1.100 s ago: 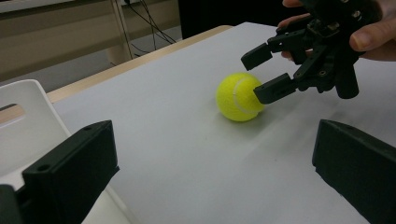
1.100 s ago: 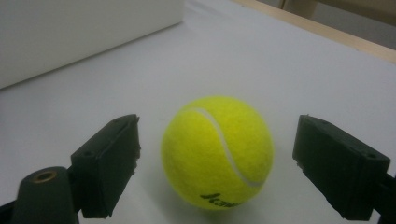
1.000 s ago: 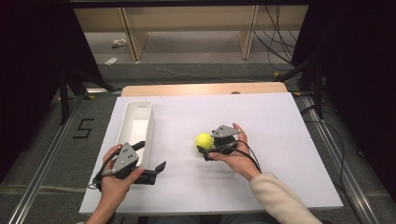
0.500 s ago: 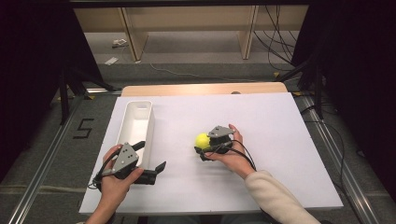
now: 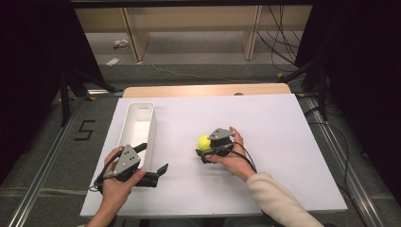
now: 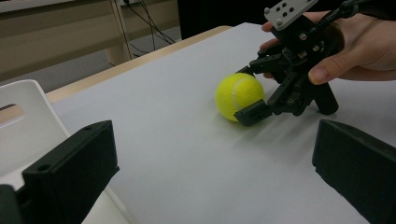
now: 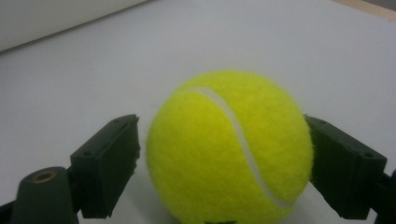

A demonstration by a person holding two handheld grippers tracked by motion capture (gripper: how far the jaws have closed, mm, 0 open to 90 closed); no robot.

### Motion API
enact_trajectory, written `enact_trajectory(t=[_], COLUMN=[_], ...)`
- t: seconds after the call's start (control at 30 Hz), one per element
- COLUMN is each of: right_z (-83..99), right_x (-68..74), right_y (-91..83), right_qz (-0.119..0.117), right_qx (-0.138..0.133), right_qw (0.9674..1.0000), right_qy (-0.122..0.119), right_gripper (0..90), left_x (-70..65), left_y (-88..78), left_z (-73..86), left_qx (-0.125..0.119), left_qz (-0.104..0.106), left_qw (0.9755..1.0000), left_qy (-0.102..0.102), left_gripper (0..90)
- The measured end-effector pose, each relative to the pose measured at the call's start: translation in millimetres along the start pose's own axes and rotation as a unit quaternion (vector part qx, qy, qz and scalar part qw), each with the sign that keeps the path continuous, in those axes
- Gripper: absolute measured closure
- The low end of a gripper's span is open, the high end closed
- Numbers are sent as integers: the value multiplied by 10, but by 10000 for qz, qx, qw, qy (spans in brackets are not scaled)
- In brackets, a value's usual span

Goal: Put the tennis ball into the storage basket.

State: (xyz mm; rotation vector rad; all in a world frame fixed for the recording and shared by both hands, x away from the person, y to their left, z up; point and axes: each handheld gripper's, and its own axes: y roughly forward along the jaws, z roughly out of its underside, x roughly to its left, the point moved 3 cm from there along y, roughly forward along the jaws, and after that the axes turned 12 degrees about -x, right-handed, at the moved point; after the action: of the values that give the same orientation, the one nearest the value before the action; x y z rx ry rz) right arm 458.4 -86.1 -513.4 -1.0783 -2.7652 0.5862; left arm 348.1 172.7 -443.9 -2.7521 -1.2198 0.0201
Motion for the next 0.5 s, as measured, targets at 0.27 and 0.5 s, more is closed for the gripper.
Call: enact_trajectory(t=[0.27, 0.5], right_z=[0, -1], right_x=[-7, -8], right_y=[-1, -6], right_qz=[87, 130], right_qx=[-18, -35], right_qw=[9999, 9999], right_qy=[58, 43], right_gripper=[224, 260], left_x=[0, 0], left_y=[0, -3], left_z=[0, -1], left_qx=[0, -4], left_qz=[9, 17], left_qw=[10000, 10000], left_qy=[-2, -1], left_gripper=[0, 0])
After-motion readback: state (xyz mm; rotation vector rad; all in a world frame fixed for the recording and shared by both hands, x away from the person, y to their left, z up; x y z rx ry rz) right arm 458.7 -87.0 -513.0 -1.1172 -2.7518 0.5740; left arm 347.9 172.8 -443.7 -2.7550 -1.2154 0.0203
